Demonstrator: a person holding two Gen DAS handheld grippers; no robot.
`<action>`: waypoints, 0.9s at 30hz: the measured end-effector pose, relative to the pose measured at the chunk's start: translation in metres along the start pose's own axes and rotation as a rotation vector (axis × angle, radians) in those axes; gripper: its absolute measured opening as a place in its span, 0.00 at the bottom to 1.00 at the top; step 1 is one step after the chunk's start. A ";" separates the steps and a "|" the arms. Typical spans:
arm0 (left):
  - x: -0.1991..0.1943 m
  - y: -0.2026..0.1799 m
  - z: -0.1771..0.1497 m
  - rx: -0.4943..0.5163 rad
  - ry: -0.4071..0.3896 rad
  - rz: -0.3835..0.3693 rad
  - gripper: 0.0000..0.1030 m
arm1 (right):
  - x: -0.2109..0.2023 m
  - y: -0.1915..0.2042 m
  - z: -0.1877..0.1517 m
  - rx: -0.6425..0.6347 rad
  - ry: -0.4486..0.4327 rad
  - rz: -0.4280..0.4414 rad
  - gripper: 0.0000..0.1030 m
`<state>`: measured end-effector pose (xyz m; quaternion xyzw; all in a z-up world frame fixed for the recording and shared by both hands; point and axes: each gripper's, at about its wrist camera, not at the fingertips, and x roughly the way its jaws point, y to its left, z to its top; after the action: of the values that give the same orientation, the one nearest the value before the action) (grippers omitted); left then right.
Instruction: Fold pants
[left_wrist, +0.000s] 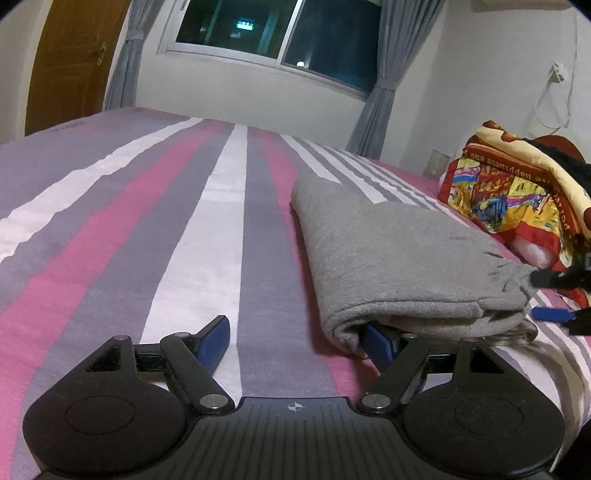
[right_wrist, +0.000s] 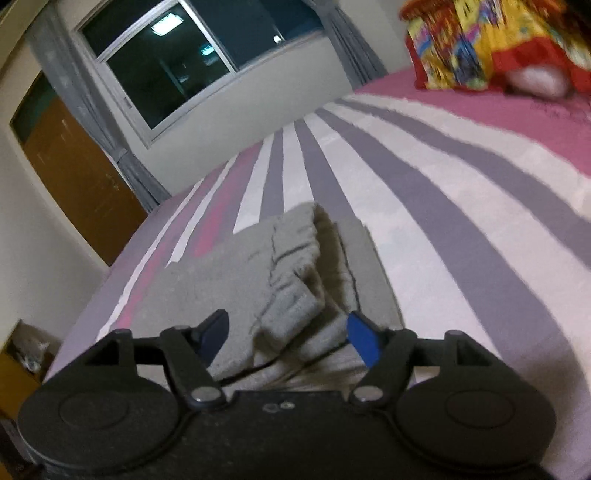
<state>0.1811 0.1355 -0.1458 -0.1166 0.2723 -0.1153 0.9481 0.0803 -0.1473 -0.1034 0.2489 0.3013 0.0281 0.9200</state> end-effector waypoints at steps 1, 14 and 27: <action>0.000 0.000 0.000 -0.002 0.003 0.000 0.75 | 0.007 0.000 0.003 0.008 0.023 -0.002 0.69; 0.007 0.001 -0.002 0.012 0.010 0.013 0.75 | -0.004 0.050 0.023 -0.232 -0.085 0.079 0.37; 0.007 0.007 0.000 -0.014 -0.008 0.006 0.75 | 0.021 0.012 0.009 -0.161 0.013 0.047 0.39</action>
<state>0.1876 0.1399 -0.1508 -0.1227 0.2698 -0.1100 0.9487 0.1039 -0.1366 -0.1027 0.1809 0.2982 0.0752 0.9342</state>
